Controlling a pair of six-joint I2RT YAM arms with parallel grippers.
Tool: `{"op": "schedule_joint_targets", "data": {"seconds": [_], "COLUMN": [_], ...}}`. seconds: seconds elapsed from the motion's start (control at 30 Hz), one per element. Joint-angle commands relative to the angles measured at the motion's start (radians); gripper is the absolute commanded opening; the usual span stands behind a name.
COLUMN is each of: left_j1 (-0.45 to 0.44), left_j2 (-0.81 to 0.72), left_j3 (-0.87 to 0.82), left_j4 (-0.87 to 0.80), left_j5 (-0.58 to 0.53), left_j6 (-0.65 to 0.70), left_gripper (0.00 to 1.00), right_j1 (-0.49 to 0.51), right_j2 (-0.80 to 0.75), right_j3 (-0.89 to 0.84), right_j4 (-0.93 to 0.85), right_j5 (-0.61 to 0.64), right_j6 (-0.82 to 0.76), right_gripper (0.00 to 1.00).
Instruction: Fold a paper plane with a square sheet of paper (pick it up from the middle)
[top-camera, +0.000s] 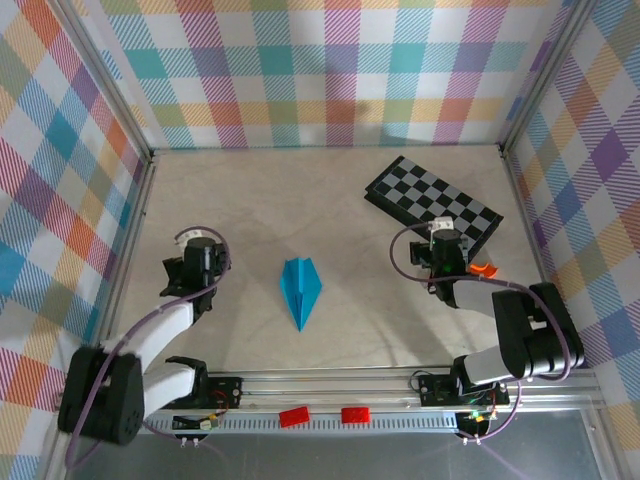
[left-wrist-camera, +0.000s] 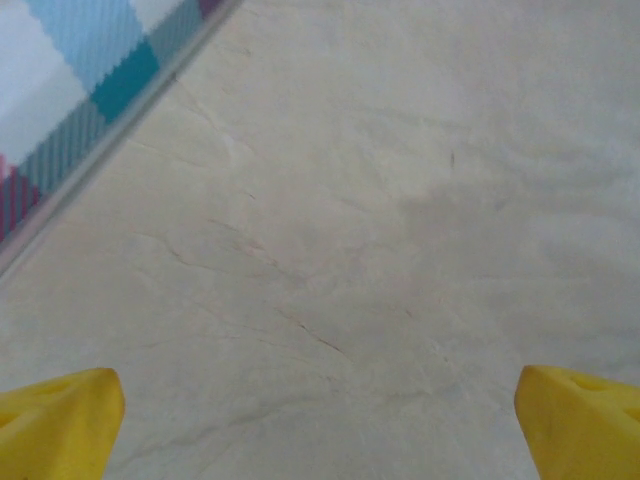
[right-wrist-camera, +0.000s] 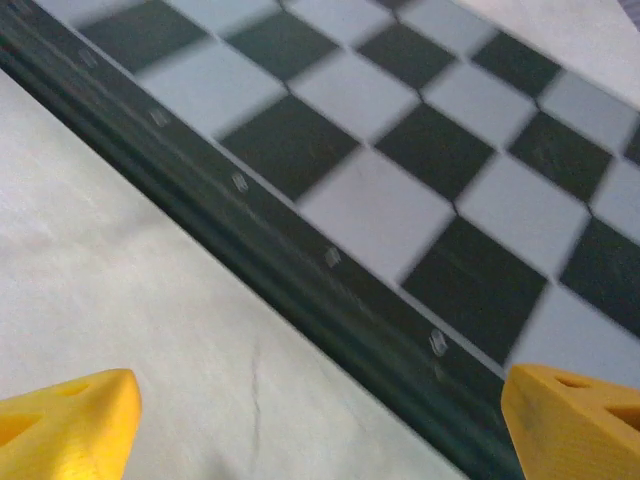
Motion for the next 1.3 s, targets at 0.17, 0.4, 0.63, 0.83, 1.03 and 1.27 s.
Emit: {"op": "schedule_joint_targets", "data": {"seconds": [0.17, 0.4, 0.63, 0.83, 1.03, 1.27], "left_j1": [0.058, 0.116, 0.104, 0.102, 0.102, 0.102], "left_j2": [0.235, 0.440, 0.426, 0.428, 0.428, 0.429], "left_j3": [-0.056, -0.060, -0.043, -0.026, -0.025, -0.025], "left_j4": [0.599, 0.815, 0.756, 0.730, 0.727, 0.728], "left_j5": [0.146, 0.367, 0.317, 0.354, 0.356, 0.356], "left_j6": [0.116, 0.125, 0.118, 0.134, 0.135, 0.135], "left_gripper": [1.00, 1.00, 1.00, 1.00, 1.00, 1.00], "right_j1": [-0.122, -0.147, -0.147, -0.148, -0.148, -0.148], "right_j2": [0.049, 0.094, 0.095, 0.091, 0.092, 0.092], "right_j3": [-0.039, -0.042, -0.043, -0.046, -0.045, -0.044], "right_j4": [0.303, 0.352, 0.352, 0.355, 0.355, 0.354], "right_j5": [-0.290, -0.266, -0.255, -0.254, -0.254, -0.254], "right_j6": [0.030, 0.070, 0.075, 0.074, 0.073, 0.074], "right_gripper": [0.92, 0.99, 0.99, 0.99, 0.99, 0.99]}}
